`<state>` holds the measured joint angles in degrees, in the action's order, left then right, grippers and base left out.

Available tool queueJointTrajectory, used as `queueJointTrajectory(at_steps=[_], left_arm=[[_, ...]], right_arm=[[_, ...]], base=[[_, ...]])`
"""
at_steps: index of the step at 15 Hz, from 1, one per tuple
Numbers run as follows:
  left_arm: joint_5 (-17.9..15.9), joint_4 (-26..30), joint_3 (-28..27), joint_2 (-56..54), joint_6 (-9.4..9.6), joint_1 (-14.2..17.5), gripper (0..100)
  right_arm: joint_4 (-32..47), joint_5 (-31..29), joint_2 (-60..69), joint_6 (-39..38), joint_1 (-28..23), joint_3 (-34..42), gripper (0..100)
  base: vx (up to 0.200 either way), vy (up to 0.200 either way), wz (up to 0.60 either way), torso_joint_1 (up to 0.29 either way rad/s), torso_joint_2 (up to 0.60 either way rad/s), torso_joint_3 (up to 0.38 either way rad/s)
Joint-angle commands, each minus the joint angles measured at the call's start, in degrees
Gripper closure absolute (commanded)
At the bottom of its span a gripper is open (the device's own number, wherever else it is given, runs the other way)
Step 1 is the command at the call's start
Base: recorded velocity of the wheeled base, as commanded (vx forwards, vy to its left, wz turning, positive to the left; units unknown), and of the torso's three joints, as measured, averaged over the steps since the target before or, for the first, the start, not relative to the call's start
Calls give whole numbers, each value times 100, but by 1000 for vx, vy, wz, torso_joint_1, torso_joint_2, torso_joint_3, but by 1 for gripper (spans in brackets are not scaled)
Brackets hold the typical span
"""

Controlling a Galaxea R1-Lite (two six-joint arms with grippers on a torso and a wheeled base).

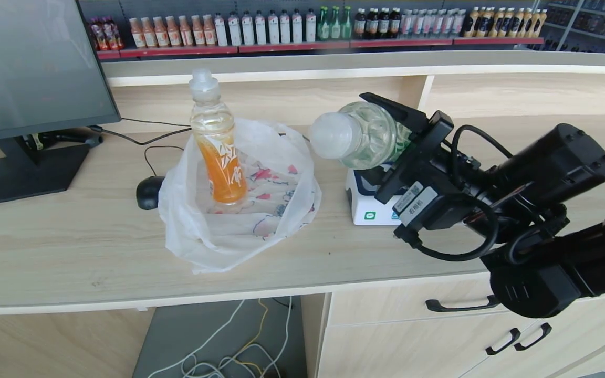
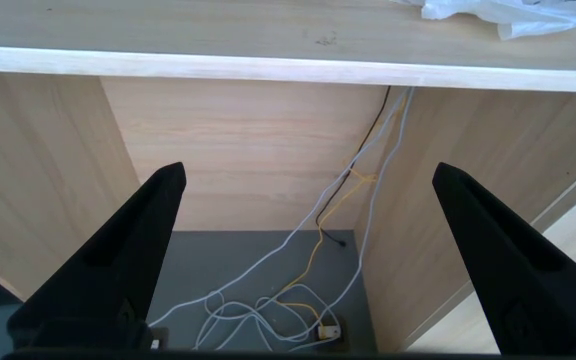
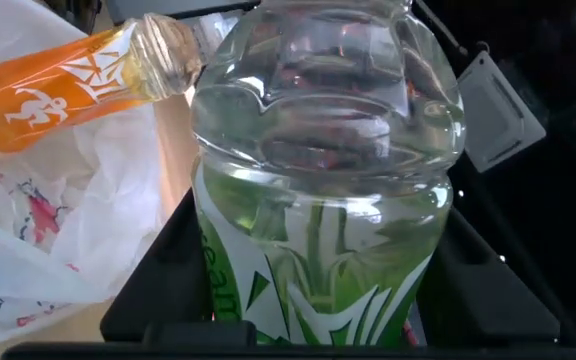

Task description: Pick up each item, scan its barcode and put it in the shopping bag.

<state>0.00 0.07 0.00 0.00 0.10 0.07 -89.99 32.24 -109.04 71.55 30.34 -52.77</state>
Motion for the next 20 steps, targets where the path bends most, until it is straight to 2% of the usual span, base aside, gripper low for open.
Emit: queueJointTrajectory(at_steps=[1,8,20], left_arm=[[0,1,0,0,-1,1,0],[0,1,0,0,-1,1,0],[0,1,0,0,-1,-7,0]], right_arm=[[-1,133,-179,88,-55,-14,100],[-1,476,-354,369,-125,109,100],[-1,467,-407,589,-160,382,100]], base=[[0,0,0,0,0,0],[0,0,0,0,0,0],[0,0,0,0,0,0]])
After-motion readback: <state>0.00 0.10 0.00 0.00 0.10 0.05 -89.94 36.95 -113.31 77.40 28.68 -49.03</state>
